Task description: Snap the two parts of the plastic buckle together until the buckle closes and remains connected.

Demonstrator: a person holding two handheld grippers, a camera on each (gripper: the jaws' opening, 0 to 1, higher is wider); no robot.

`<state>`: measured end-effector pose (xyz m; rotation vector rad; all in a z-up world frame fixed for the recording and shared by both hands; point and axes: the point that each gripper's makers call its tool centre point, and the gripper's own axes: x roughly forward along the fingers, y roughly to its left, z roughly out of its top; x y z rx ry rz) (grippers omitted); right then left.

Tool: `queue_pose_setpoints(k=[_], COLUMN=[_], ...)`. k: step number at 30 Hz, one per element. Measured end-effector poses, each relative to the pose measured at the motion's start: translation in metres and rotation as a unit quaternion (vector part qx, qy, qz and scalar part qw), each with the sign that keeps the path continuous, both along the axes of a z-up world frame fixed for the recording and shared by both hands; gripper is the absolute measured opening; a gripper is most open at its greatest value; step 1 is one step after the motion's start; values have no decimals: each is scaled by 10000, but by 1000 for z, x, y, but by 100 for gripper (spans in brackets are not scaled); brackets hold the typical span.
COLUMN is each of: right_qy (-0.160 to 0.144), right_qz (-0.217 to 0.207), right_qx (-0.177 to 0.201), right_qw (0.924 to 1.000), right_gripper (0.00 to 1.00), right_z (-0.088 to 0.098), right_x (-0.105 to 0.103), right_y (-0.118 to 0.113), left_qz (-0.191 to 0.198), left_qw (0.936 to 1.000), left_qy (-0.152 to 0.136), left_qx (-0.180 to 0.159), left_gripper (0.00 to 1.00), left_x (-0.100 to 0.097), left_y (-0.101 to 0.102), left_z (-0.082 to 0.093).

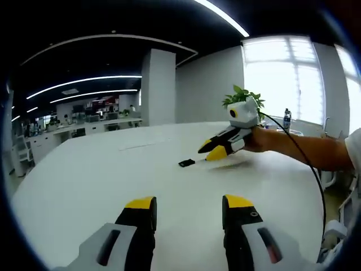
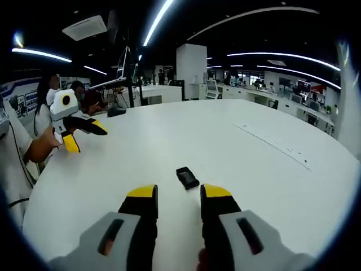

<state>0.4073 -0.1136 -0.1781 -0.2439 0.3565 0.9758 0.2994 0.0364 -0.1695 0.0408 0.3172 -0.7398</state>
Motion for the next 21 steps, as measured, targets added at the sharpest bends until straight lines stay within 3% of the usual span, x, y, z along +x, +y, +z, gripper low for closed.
queue_pose_setpoints(k=[13, 21], right_qy=[-176, -251], right_qz=[-1144, -1899], right_qx=[247, 314], right_qw=[9930, 9810], right_gripper=[29, 28], right_z=[14, 23], right_x=[-29, -51], right_y=[-23, -39], left_qz=[165, 380], left_qw=[9997, 9991], left_qy=[-177, -185], left_qx=[66, -4], left_gripper=[46, 45], left_x=[6, 9], left_y=[-4, -1], left_z=[4, 5])
